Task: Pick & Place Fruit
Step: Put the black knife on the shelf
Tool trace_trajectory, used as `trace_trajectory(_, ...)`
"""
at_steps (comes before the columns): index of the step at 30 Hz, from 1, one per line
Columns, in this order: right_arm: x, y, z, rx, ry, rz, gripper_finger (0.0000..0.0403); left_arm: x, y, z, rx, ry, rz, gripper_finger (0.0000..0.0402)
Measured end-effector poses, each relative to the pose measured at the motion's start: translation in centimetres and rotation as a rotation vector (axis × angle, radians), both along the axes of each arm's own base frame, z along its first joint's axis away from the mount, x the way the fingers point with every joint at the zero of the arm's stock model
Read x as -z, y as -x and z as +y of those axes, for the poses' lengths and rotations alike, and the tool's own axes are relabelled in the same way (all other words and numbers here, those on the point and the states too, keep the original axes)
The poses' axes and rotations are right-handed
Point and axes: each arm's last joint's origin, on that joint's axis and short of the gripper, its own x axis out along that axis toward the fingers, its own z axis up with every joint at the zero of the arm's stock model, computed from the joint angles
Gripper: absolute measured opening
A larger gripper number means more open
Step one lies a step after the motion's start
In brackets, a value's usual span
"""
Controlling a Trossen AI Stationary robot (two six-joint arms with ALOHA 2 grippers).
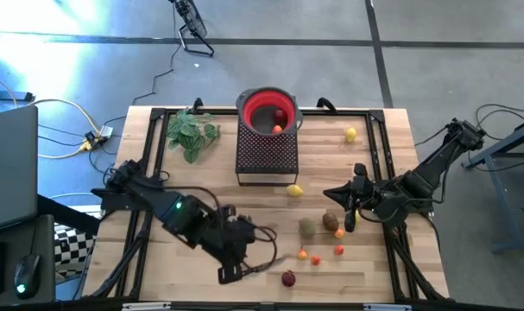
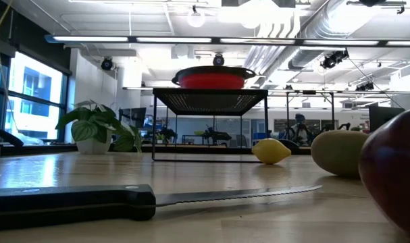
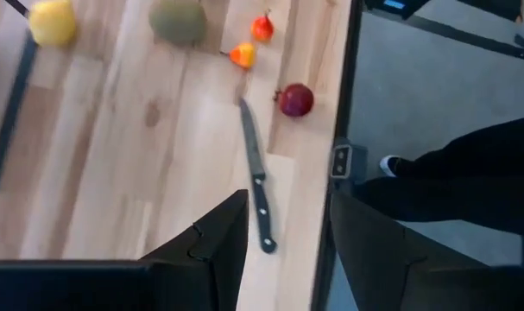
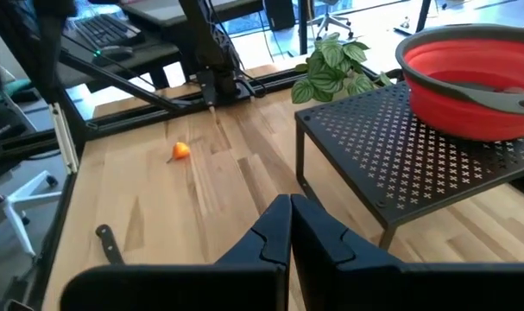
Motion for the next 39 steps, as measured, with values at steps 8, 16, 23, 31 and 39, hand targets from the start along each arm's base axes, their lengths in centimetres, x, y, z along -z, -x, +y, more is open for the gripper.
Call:
trace_trajectory(8,0.0,0.0,0.0,0.003,-0.008,0.0,0.0003,1.0,0.5,-1.9,-0.03,0.026,0.052,0.0161)
trace_trajectory(16,0.0,0.0,0.0,0.001,-0.01,0.0,0.0003,1.9,-0.3,-2.5,-0.033,0.048,0.079,0.0161)
trace_trajectory(23,0.0,0.0,0.0,0.001,-0.008,0.002,0.0003,4.2,-1.5,-3.3,-0.032,0.0,0.136,0.0161)
trace_trajectory(31,0.2,0.1,-0.1,0.003,0.003,0.014,0.0003,7.4,-3.0,-4.5,-0.044,-0.036,0.23,0.0161)
trace_trajectory(39,0.2,0.1,-0.1,0.004,0.007,0.018,0.0003,9.0,-3.9,-5.1,-0.075,-0.034,0.255,0.0161)
